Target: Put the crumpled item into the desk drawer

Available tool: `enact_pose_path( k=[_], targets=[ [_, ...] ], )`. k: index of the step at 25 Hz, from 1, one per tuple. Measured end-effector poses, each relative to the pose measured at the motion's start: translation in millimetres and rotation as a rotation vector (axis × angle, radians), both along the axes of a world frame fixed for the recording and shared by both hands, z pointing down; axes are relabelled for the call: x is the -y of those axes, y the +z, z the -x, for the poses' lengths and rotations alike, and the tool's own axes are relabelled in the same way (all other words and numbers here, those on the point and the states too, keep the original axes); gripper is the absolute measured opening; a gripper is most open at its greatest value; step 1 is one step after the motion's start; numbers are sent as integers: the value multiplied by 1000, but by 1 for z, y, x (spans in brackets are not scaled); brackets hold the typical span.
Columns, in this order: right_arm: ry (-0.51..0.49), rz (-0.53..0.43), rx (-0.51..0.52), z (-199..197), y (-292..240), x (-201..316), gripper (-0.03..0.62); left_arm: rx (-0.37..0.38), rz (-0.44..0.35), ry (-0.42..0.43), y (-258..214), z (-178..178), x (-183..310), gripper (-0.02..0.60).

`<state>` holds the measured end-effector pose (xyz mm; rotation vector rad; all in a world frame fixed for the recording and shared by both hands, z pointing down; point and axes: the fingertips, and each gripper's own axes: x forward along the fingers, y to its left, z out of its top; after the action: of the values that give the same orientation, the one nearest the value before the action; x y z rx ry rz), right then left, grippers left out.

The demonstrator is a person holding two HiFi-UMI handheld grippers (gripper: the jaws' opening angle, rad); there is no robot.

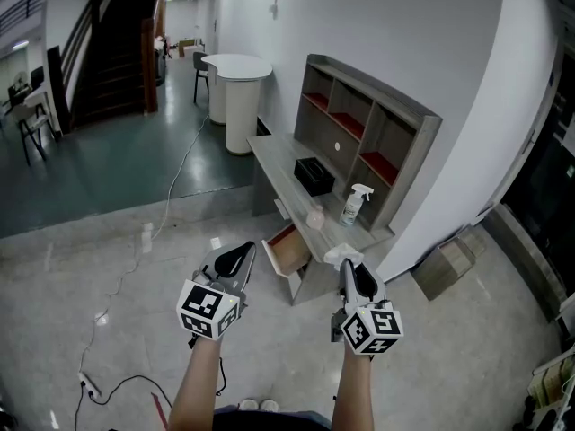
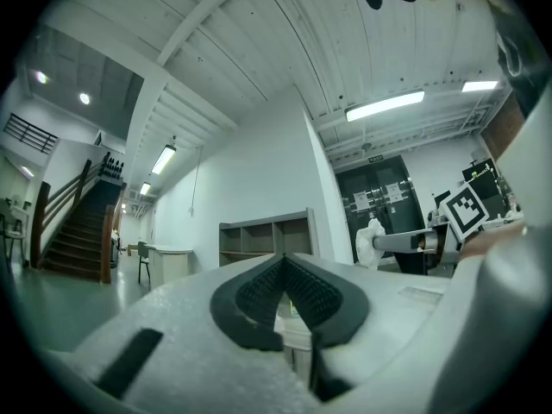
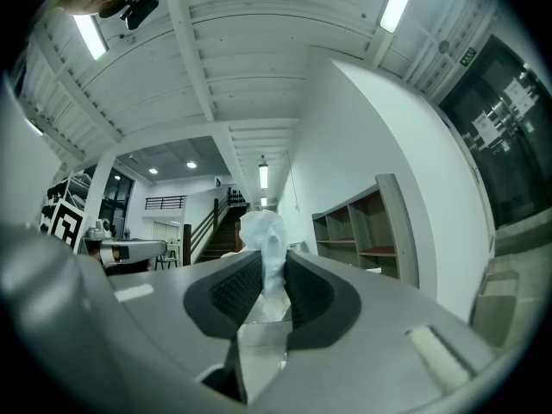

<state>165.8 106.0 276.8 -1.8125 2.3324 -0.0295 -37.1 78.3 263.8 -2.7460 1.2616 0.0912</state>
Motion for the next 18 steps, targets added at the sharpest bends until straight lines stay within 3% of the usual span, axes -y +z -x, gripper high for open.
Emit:
enact_pose_path(
  k=[12,18],
  targets=[
    [82,-3,-7,4,15,-1,92,-9,21,14,18,22,14,5],
    [114,31,8,-1,31,34,92,-4,59,9,35,28,49,5]
  ],
)
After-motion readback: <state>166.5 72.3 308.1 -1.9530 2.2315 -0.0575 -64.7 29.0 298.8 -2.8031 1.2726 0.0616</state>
